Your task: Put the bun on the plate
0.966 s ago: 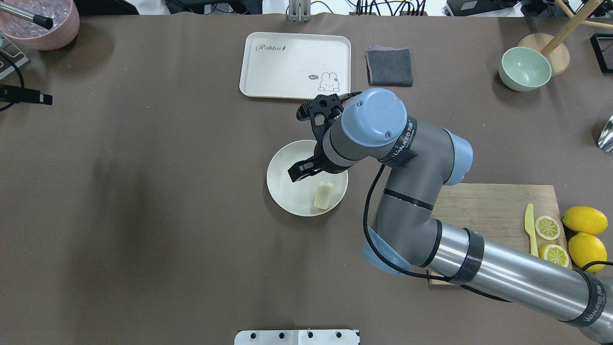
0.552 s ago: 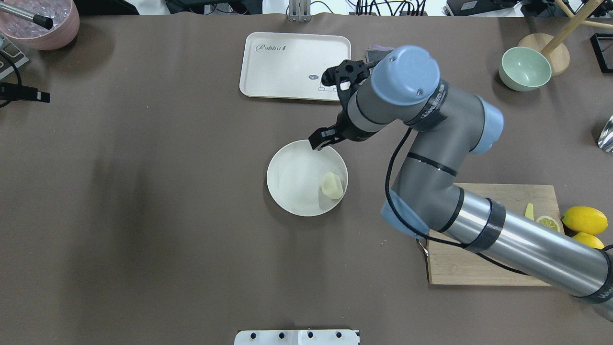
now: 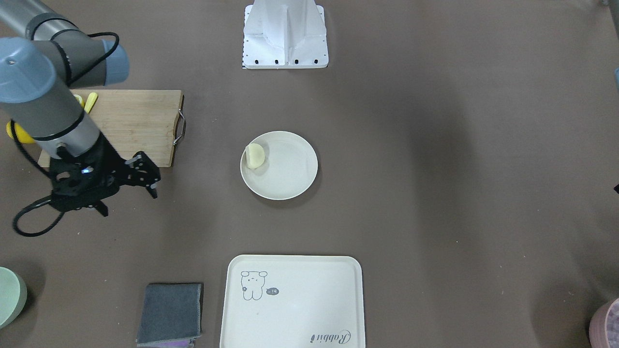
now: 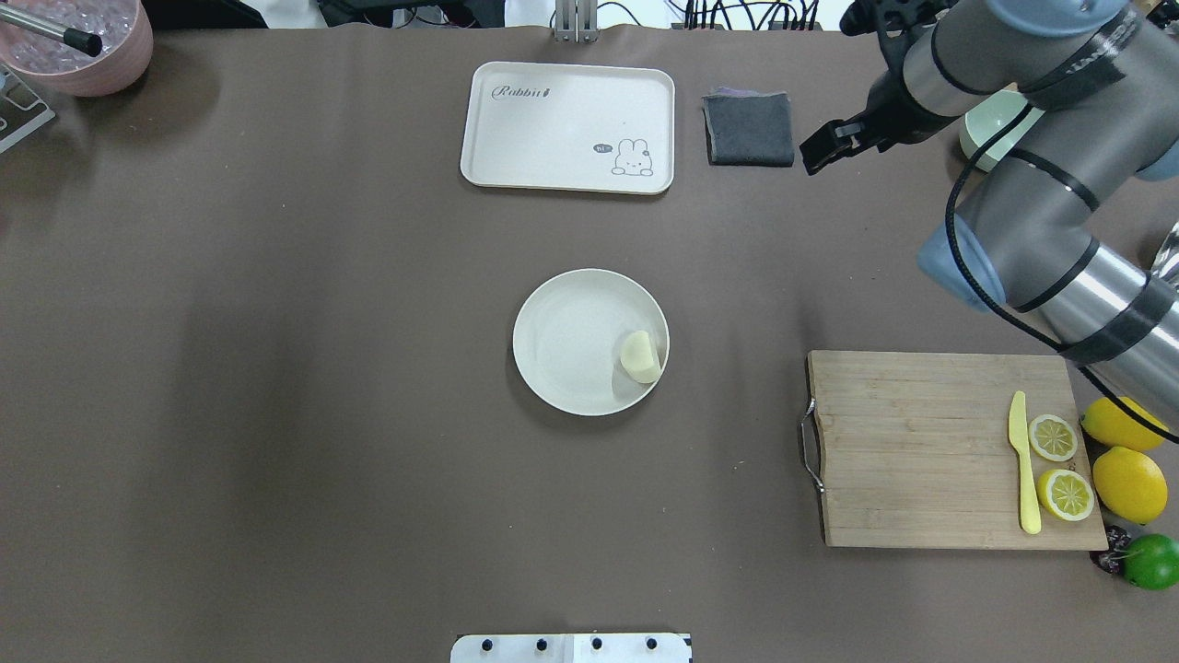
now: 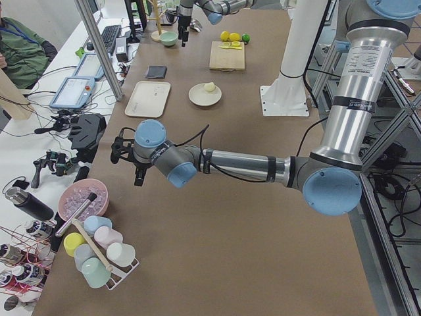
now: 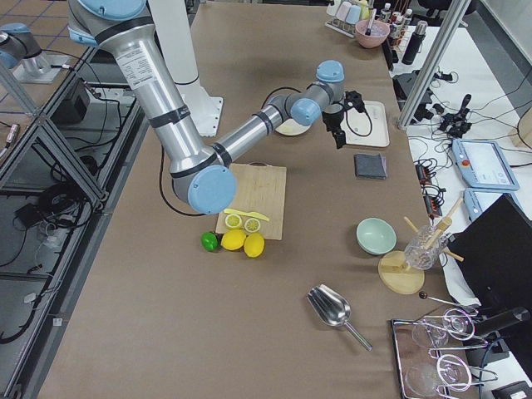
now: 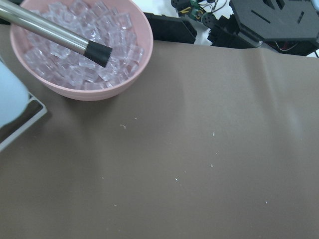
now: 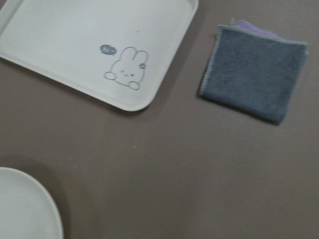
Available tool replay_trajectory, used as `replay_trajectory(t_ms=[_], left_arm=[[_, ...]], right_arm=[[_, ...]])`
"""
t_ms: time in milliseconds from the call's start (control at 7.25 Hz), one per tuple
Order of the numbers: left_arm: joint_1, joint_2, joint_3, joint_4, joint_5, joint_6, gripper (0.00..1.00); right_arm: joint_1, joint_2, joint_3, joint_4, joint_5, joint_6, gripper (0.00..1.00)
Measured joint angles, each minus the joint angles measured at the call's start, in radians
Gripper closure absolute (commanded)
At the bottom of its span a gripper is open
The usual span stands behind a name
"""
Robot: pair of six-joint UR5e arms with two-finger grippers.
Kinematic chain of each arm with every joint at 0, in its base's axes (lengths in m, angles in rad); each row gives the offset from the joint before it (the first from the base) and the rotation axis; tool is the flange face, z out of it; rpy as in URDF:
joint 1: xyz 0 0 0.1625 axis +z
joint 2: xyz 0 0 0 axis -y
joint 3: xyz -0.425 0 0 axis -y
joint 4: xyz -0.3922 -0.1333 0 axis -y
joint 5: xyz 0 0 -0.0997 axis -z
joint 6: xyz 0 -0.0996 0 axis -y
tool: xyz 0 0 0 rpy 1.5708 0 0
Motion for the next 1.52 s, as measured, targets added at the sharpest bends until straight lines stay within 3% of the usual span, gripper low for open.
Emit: replay_trajectory(t_ms=[552, 966, 1517], left_arm=[[-0.094, -0.117, 0.006, 0.345, 0.000, 0.068, 0.02], [-0.110, -0.146, 0.034, 0.405, 0.000, 0.069, 0.02], [-0.112, -0.140, 0.044, 0.440, 0.031, 0.071, 0.02]], right_arm=[[0.258, -0.103, -0.026, -0.075, 0.112, -0.189, 0.00], [0.368, -0.189, -0.045, -0.073, 0.161, -0.212, 0.00], [0.409, -0.266, -0.043, -0.061, 0.161, -0.214, 0.00]])
